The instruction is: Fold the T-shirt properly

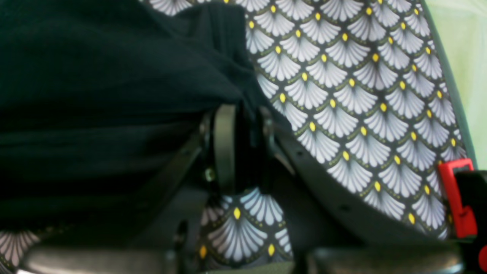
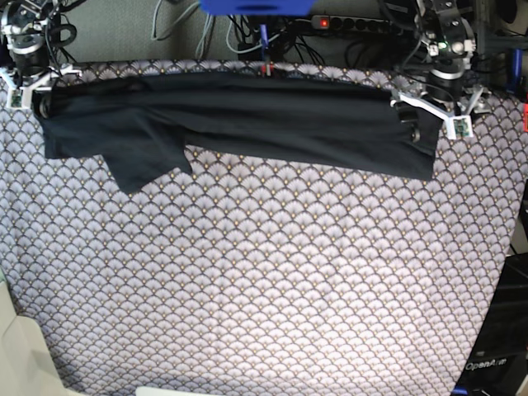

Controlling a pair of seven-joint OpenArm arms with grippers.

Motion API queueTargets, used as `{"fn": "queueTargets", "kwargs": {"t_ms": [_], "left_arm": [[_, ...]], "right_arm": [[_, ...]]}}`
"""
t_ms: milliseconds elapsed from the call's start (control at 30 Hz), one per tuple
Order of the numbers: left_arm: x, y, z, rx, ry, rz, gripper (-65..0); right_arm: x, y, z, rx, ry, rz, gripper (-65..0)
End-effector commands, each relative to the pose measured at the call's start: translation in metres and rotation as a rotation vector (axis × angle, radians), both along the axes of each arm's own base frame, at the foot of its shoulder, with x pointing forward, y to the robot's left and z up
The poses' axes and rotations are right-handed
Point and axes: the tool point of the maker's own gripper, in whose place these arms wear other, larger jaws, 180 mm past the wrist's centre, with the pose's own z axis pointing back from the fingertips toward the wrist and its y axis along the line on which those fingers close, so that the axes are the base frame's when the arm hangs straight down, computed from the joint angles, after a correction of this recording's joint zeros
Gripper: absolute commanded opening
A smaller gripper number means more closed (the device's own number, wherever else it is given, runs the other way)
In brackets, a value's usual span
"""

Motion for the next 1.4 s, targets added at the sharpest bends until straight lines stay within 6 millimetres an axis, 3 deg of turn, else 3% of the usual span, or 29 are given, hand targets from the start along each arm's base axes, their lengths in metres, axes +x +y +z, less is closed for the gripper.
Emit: {"fn": "queueTargets", "kwargs": {"t_ms": [0,400,767,1133,1367], "left_arm": [[0.006,0.003,0.012,0.017,-0.044,-0.003,-10.3],[0.006,0.003,0.011,0.016,-0.042,-0.003,-11.7],[0.006,0.003,0.011,0.016,-0.041,-0.003,-11.7],[0.005,0.003,0.010,0.016,-0.041,-0.003,-11.7],[0.004,0.003,0.010,0.016,-0.039,-0.003,-11.7]], "right_arm": [[0.005,-0.009,0.015,-0.036,-0.045,-0.001,-54.2],[0.008,-0.009,0.024,-0.056,-0.060,0.008,-54.1],[0.013,0.003,0.009,-0.095,0.005,0.033,-54.1],[0.013,0.006,0.010,-0.093,0.004,0.028,-54.0],[0.011,-0.003,0.014,-0.098,-0.014,-0.009,-53.8]]}}
